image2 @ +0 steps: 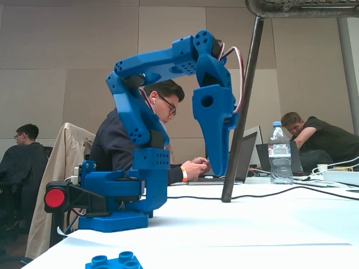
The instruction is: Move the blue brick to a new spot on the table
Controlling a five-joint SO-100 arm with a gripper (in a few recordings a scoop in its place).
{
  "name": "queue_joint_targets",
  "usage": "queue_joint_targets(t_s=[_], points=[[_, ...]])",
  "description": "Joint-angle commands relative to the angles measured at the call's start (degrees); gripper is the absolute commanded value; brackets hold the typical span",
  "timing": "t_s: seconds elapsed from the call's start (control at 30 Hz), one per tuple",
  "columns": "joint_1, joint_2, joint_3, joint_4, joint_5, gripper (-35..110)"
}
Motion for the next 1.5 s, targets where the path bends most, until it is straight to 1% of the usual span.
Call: queue_joint_targets(t_s=[0.0,0.2,0.3,0.43,0.5,0.6,0.8,0.93,1.13,1.2,1.33,1.4,1.47], points=[[-10.37,7.29,6.33,-5.01,2.29,2],[-23.12,16.00,18.11,-10.20,8.09,0],[-27.95,22.24,24.35,-11.07,9.58,0],[-34.10,25.14,28.56,-11.78,13.54,0],[-35.51,26.19,30.85,-12.83,14.06,0],[-35.24,28.74,34.72,-14.06,12.66,0],[-31.38,36.21,41.66,-14.06,7.47,0],[-29.71,45.62,46.93,-11.69,4.66,0],[-23.91,55.55,53.26,-12.30,-0.09,0],[-22.15,59.77,54.84,-11.51,-0.09,0],[-22.24,60.56,55.20,-11.60,0.18,0],[-22.50,62.58,55.55,-12.04,5.01,0],[-22.68,62.67,55.81,-12.22,2.29,0]])
